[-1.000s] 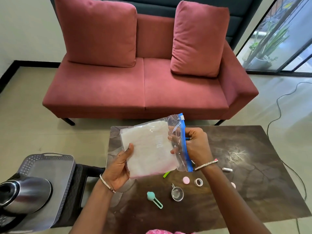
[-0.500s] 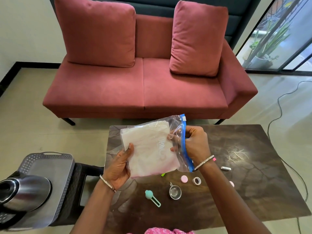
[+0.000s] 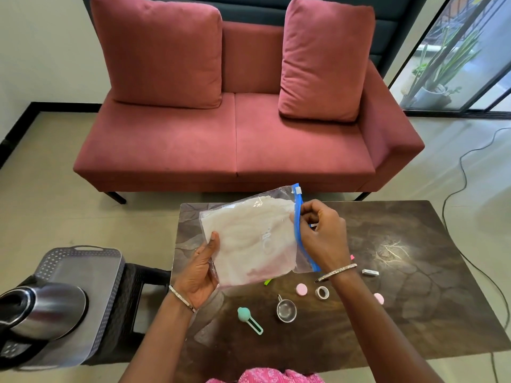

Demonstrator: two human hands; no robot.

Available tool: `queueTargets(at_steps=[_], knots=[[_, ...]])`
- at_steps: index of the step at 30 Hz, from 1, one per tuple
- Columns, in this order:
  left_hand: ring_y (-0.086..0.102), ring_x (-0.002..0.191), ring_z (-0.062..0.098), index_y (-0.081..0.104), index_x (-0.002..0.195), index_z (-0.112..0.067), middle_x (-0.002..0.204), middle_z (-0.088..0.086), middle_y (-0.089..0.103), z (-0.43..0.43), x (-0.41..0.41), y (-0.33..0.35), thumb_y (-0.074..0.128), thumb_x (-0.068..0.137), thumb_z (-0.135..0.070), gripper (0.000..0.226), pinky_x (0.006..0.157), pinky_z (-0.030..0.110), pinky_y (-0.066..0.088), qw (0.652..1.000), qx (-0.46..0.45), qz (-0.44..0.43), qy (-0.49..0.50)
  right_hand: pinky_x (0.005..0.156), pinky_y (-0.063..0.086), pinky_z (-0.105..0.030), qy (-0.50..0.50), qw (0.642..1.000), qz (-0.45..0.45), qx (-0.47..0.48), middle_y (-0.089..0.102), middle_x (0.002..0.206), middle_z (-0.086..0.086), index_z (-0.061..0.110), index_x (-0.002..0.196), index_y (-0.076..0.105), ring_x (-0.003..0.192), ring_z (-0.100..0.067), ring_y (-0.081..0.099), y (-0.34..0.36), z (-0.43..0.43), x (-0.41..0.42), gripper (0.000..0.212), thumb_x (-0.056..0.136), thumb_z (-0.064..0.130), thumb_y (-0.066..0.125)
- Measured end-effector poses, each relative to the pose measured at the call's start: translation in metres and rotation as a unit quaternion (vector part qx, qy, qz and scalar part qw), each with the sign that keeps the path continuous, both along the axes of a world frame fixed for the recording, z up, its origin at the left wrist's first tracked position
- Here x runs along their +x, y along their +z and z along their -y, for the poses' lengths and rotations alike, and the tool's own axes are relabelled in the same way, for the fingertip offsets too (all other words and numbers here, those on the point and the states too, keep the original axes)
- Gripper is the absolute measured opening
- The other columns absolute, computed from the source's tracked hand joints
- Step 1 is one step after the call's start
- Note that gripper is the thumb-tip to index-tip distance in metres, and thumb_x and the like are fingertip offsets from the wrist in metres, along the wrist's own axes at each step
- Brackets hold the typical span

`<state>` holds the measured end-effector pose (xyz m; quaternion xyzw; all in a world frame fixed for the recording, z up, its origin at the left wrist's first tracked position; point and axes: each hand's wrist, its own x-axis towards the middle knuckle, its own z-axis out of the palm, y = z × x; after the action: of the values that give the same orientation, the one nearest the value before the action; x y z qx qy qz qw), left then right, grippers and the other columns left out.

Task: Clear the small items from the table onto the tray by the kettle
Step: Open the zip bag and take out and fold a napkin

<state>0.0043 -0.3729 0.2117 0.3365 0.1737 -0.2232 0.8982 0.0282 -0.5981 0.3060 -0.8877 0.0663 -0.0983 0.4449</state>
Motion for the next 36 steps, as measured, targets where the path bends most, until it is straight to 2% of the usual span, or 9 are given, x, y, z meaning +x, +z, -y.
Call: queueTargets(at_steps=[4,8,14,17,22,28,32,34,36], knots=[[0.059,0.122,0.031,0.058,0.131,-0.014,0.134,0.013,0.060,0.003,0.001,0.000,0.056,0.095,-0.034,0.042,0.095,0.063,0.046,1.000,0.009,0.001,0.001,0.060,0.048,-0.030,0.001,0.995,-0.064,0.079,0.068,0.063,-0.008,0.010,0.099,0.061,0.055,-0.013,0.053,0.002,0.004,-0.001,0.009,0.091,0.013,0.065],[0.057,0.124,0.032,0.056,0.133,-0.013,0.135,0.014,0.058,0.003,0.001,-0.001,0.057,0.095,-0.032,0.043,0.096,0.061,0.047,1.000,0.022,0.009,-0.010,0.070,0.061,-0.035,0.029,0.961,-0.179,0.208,0.077,0.077,-0.008,0.009,0.108,0.066,0.074,-0.021,0.074,0.006,0.011,-0.002,0.031,0.080,0.014,0.079],[0.060,0.119,0.034,0.061,0.128,-0.014,0.131,0.016,0.061,0.004,0.000,-0.003,0.057,0.094,-0.029,0.037,0.088,0.057,0.052,0.999,0.040,0.000,-0.001,0.078,0.061,-0.048,-0.071,0.966,-0.093,0.231,0.076,0.086,-0.015,0.009,0.088,0.072,0.085,-0.035,0.072,0.004,0.034,0.000,0.008,0.082,0.009,0.077],[0.062,0.117,0.034,0.062,0.126,-0.014,0.130,0.016,0.062,0.007,-0.001,-0.002,0.059,0.092,-0.028,0.037,0.086,0.055,0.054,0.999,0.048,-0.010,0.000,0.071,0.057,-0.042,-0.103,0.972,-0.058,0.203,0.075,0.080,-0.008,0.019,0.084,0.067,0.073,-0.022,0.069,0.006,0.048,0.002,0.010,0.082,0.016,0.076],[0.062,0.116,0.034,0.062,0.125,-0.015,0.128,0.014,0.064,0.012,-0.001,0.000,0.055,0.093,-0.029,0.035,0.089,0.063,0.050,0.999,0.049,-0.017,0.011,0.071,0.054,-0.038,-0.174,0.978,0.033,0.113,0.063,0.079,0.007,0.031,0.103,0.050,0.073,-0.014,0.064,0.011,0.076,0.004,0.028,0.086,0.018,0.068],[0.061,0.118,0.034,0.055,0.132,-0.011,0.132,0.015,0.061,0.015,-0.001,0.002,0.056,0.092,-0.031,0.044,0.089,0.059,0.051,0.998,0.062,-0.023,0.022,0.066,0.045,-0.028,-0.242,0.958,0.120,-0.100,0.060,0.075,0.003,0.014,0.096,0.052,0.067,-0.021,0.060,-0.002,0.105,0.008,0.015,0.091,0.000,0.053],[0.060,0.119,0.035,0.053,0.134,-0.015,0.134,0.015,0.059,0.014,-0.004,0.000,0.055,0.094,-0.031,0.043,0.088,0.061,0.050,0.998,0.055,-0.021,0.016,0.084,0.049,-0.032,-0.210,0.963,0.035,-0.167,0.069,0.101,-0.012,0.007,0.095,0.071,0.096,-0.030,0.065,-0.019,0.110,0.010,0.031,0.087,-0.012,0.048],[0.058,0.121,0.036,0.052,0.135,-0.016,0.136,0.015,0.058,0.015,-0.007,0.000,0.056,0.094,-0.031,0.045,0.088,0.061,0.050,0.998,0.049,-0.021,0.014,0.091,0.048,-0.037,-0.143,0.980,-0.022,-0.135,0.069,0.108,-0.012,0.008,0.104,0.072,0.103,-0.028,0.063,-0.023,0.100,0.008,0.026,0.091,-0.001,0.051],[0.058,0.121,0.036,0.053,0.135,-0.017,0.136,0.015,0.058,0.016,-0.008,0.000,0.058,0.092,-0.032,0.045,0.087,0.060,0.050,0.999,0.049,-0.018,0.012,0.081,0.049,-0.032,-0.061,0.996,-0.061,-0.029,0.071,0.092,-0.002,0.021,0.093,0.074,0.088,-0.018,0.065,-0.025,0.081,0.004,0.018,0.096,0.022,0.057]])
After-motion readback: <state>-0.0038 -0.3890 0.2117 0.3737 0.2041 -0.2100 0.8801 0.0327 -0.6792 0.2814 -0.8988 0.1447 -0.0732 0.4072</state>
